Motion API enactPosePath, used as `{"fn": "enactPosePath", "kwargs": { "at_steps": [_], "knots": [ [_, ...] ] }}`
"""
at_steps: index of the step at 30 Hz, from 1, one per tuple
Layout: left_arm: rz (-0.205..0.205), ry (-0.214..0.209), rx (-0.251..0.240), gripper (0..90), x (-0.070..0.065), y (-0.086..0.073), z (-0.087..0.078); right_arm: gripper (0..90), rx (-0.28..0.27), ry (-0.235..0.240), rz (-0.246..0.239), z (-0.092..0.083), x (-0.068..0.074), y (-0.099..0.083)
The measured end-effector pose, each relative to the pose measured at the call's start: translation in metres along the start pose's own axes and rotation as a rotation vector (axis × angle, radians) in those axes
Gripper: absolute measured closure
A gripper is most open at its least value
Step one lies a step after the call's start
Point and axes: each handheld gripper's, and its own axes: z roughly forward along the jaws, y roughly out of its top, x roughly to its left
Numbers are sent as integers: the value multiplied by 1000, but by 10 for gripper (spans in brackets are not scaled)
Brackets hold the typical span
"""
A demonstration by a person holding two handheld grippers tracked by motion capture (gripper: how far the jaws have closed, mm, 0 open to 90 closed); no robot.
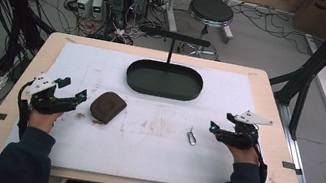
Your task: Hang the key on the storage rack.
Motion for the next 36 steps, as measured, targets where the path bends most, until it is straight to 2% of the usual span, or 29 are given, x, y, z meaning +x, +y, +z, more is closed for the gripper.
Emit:
{"fn": "enactPosePath", "kwargs": {
  "at_steps": [4, 7, 10, 11, 12, 15, 19, 22, 27, 29, 32, 36],
  "knots": [
    [11, -9, 15, 204, -1, -1, 0, 424, 44, 49, -12, 11, 10, 2],
    [-3, -18, 10, 212, -2, -3, -1, 550, 98, 72, -4, 19, 19, 3],
    [-5, -17, 12, 213, -1, -3, -2, 649, 120, 95, -17, 27, 31, 7],
    [-5, -17, 12, 213, -1, -3, -2, 649, 120, 95, -17, 27, 31, 7],
    [-12, -16, 10, 213, -1, -3, -3, 651, 153, 119, -7, 34, 36, 8],
    [-11, -16, 15, 213, 0, -4, -2, 652, 202, 144, -18, 44, 42, 6],
    [-12, -20, 22, 214, -1, -5, 0, 692, 253, 129, -45, 49, 46, 4],
    [-13, -17, 29, 215, 0, -5, 0, 729, 279, 135, -45, 51, 45, 3],
    [-11, -13, 32, 215, 1, -6, -1, 760, 310, 129, -72, 53, 44, 2],
    [-16, -11, 33, 215, 1, -6, -1, 769, 320, 126, -69, 53, 43, 2],
    [-19, -8, 32, 216, 2, -6, -2, 813, 350, 116, -104, 54, 44, 1],
    [-20, -9, 34, 217, 2, -6, -1, 827, 358, 114, -139, 54, 46, 2]
  ]
}}
